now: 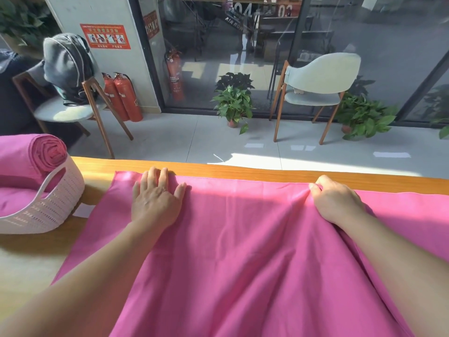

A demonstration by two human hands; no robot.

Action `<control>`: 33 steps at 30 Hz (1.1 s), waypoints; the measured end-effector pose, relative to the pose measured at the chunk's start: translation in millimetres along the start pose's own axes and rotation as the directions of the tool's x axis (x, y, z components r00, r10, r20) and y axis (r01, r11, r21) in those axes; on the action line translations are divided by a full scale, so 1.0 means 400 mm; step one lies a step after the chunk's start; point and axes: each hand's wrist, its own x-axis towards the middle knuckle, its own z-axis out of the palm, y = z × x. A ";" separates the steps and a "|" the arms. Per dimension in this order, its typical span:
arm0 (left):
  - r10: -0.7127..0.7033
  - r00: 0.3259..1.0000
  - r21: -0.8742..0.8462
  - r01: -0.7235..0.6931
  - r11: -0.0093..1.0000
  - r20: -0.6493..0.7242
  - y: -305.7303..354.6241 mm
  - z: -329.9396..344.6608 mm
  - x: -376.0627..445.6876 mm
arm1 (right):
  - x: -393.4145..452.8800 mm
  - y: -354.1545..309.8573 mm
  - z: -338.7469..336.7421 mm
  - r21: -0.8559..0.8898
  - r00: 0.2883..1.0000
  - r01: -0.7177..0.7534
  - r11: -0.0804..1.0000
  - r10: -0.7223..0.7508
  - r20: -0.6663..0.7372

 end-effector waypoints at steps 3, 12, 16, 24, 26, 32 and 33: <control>-0.073 0.997 -0.027 0.074 0.997 0.004 0.006 -0.023 -0.010 | -0.001 0.003 -0.001 0.001 1.000 -0.001 1.000 0.001 0.000; -0.195 0.979 -0.053 0.193 0.980 -0.050 -0.118 -0.091 0.040 | -0.003 -0.012 -0.010 -0.022 1.000 -0.005 1.000 0.005 0.015; -0.129 0.984 -0.012 0.129 0.992 -0.125 -0.128 -0.101 0.054 | -0.007 -0.013 -0.011 -0.029 1.000 -0.003 1.000 0.003 0.015; -0.125 0.985 -0.044 0.120 0.992 -0.120 -0.098 -0.077 0.044 | -0.056 -0.148 -0.006 -0.235 0.916 0.141 0.962 -0.217 -0.338; -0.123 0.988 -0.002 0.123 0.992 -0.094 -0.091 -0.067 0.038 | -0.110 -0.255 0.018 -0.158 0.842 0.418 0.895 -0.446 -0.302; -0.092 0.995 -0.021 0.092 0.996 -0.038 -0.101 -0.020 0.019 | -0.187 -0.316 0.132 -0.094 0.801 0.594 0.799 -0.578 0.157; -0.091 0.996 -0.006 0.091 0.996 -0.020 -0.104 -0.017 0.023 | -0.174 -0.283 0.132 -0.111 0.818 0.573 0.812 -0.558 0.143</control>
